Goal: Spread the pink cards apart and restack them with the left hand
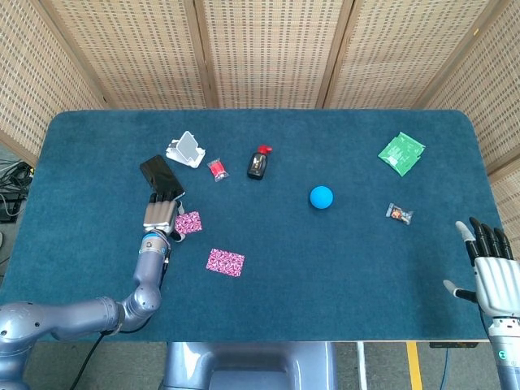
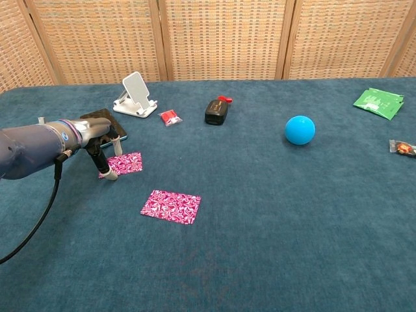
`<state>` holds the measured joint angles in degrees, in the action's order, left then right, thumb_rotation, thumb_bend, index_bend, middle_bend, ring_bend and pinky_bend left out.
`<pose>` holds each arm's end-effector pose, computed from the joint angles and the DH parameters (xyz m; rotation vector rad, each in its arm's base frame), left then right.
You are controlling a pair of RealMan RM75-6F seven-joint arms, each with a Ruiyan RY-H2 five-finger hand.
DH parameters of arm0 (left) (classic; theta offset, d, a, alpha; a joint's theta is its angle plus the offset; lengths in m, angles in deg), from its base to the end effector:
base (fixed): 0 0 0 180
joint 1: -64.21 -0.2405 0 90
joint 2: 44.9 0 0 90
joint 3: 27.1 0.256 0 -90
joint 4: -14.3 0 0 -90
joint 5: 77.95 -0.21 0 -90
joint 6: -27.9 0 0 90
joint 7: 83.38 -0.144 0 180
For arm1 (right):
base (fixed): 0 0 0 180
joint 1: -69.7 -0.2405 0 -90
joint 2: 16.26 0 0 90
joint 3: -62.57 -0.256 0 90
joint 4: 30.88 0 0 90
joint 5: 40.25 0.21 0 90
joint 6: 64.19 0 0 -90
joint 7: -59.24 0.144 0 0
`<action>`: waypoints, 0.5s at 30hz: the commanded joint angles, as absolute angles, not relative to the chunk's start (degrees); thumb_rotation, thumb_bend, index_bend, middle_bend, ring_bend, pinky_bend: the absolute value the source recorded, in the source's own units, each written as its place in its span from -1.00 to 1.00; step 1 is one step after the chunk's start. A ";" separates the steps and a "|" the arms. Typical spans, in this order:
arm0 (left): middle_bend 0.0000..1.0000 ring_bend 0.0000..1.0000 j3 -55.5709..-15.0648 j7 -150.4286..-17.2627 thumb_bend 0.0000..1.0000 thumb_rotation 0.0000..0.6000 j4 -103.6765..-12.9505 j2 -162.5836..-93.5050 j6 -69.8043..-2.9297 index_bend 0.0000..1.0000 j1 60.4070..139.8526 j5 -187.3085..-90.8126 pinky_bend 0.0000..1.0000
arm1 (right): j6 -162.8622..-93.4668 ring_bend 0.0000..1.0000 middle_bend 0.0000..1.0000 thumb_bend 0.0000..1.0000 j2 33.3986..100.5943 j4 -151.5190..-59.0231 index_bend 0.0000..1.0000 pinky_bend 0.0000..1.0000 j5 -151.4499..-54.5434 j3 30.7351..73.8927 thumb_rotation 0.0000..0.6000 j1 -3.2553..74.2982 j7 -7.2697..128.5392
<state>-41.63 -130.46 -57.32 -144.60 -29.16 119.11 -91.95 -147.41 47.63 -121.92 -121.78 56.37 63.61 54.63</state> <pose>-0.1665 0.3894 -0.0552 -1.5594 -1.1856 -0.4260 -0.3184 -0.2001 0.1714 1.3446 -0.8269 0.8276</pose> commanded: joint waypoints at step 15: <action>-1.00 -1.00 -42.55 -130.51 -0.44 1.00 -59.86 -143.04 -29.57 0.22 118.91 -92.57 -1.00 | -147.23 -1.00 -1.00 -1.00 47.56 -122.06 -1.00 -1.00 -121.78 56.46 1.00 63.56 54.52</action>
<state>-42.52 -130.51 -59.79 -143.11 -29.51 118.91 -92.51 -147.23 47.56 -122.07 -121.78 56.45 63.56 54.52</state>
